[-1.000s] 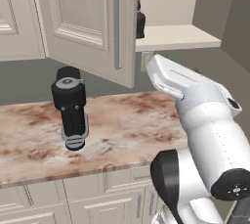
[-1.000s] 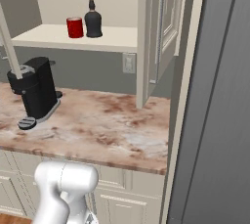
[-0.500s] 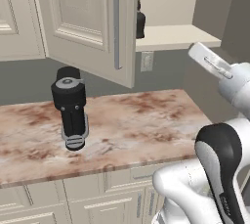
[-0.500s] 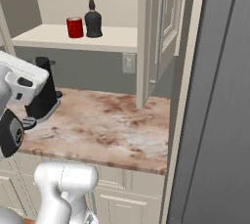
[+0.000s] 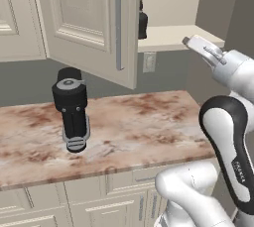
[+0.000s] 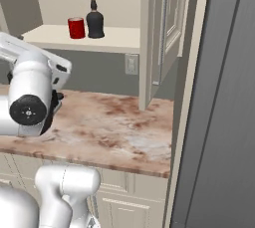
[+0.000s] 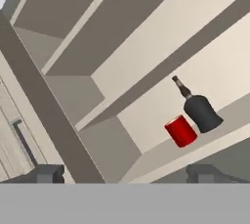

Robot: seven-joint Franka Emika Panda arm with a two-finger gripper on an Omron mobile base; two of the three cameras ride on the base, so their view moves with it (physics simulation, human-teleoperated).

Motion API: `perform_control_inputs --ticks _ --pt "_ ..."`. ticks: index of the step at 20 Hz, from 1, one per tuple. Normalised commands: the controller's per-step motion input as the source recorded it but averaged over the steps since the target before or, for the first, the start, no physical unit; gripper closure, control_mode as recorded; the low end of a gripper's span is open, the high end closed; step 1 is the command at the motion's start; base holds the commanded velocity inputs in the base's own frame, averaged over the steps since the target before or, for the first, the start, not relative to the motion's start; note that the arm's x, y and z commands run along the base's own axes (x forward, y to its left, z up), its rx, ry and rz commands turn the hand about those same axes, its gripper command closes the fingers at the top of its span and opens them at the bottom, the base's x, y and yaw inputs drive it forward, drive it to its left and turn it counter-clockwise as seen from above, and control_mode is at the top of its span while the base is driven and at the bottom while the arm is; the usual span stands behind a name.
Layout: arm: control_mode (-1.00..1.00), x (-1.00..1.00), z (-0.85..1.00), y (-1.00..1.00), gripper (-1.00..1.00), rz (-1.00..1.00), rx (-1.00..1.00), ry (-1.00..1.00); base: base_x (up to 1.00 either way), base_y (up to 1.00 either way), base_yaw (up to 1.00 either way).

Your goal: Open the cabinet directly in front. Then move the liquor and the mug to the dining counter with the candle on it.

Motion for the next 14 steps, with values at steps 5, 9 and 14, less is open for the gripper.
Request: perform_control_inputs --ticks 5,9,14 --pt "-1.00 0.66 0.00 0.24 -1.00 0.18 0.00 0.21 0.00 0.00 0.00" --pt "-1.00 0.69 0.00 0.28 -1.00 0.20 0.00 0.23 0.00 0.00 0.00" --pt "-1.00 0.66 -0.01 0.47 -1.00 0.21 0.00 0.21 0.00 0.00 0.00"
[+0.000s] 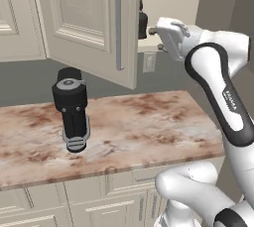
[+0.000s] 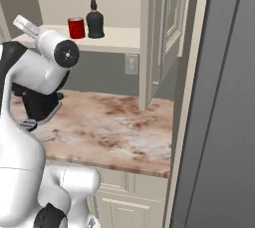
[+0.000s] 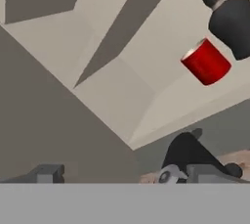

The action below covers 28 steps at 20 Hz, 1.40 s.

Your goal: Open the cabinet directly in front. Then move the liquor and the mug to the dining counter with the candle on it.

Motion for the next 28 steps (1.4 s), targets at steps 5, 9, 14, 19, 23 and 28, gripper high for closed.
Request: perform_control_inputs --ticks 5,9,14,19,23,28 --pt "-1.00 0.45 -0.09 0.81 -1.00 0.28 0.00 0.22 0.00 0.00 0.00" --pt "-1.00 0.00 -0.09 1.00 -1.00 0.40 -0.04 0.19 0.00 0.00 0.00" --pt "-1.00 -0.04 -0.05 1.00 -1.00 0.39 -0.07 0.15 0.00 0.00 0.00" --pt "-1.00 -0.22 -0.02 1.00 -1.00 0.36 -0.04 0.08 0.00 0.00 0.00" --pt "-1.00 -0.07 -0.16 1.00 -1.00 0.23 -0.01 0.02 0.00 0.00 0.00" --pt "-1.00 0.00 -0.20 0.67 -1.00 -0.01 0.11 -0.11 0.00 0.00 0.00"
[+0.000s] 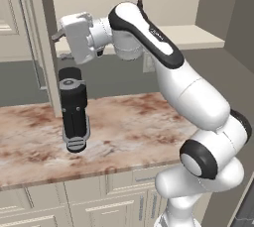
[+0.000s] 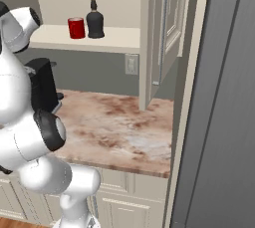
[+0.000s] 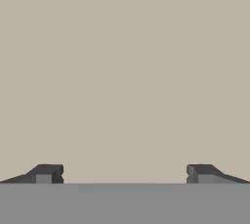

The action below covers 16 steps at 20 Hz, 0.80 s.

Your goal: Open the cabinet directly in front. Then move the liquor and the mug to the dining counter with the candle on it.

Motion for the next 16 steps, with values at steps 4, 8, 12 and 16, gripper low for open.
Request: perform_control_inputs --ticks 4,8,12,16 --pt "-1.00 0.00 0.00 0.06 -1.00 -0.01 0.00 0.00 0.00 0.00 0.00" --pt "-1.00 -0.14 0.00 -0.32 -1.00 -0.01 0.00 -0.10 0.00 0.00 0.00" --pt "-1.00 -0.29 0.02 -0.64 -1.00 -0.12 0.00 -0.21 0.00 0.00 0.00" --pt "-1.00 -0.29 0.00 -0.66 -1.00 -0.18 -0.02 -0.21 0.00 0.00 0.00"
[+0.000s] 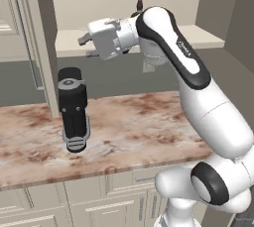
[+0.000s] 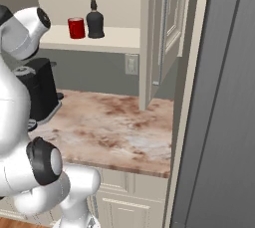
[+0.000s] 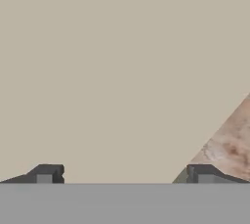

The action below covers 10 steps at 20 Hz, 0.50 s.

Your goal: Open the cabinet directly in front. Then move the liquor and the mug to the dining counter with the candle on it.

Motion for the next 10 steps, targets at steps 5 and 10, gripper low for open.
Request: perform_control_inputs --ticks 5,10 --pt "-1.00 -0.35 0.00 -0.69 -1.00 -0.23 -0.05 -0.29 0.00 0.00 0.00" --pt "-1.00 -0.39 0.00 -0.71 -1.00 -0.35 -0.02 -0.34 0.00 0.00 0.00"
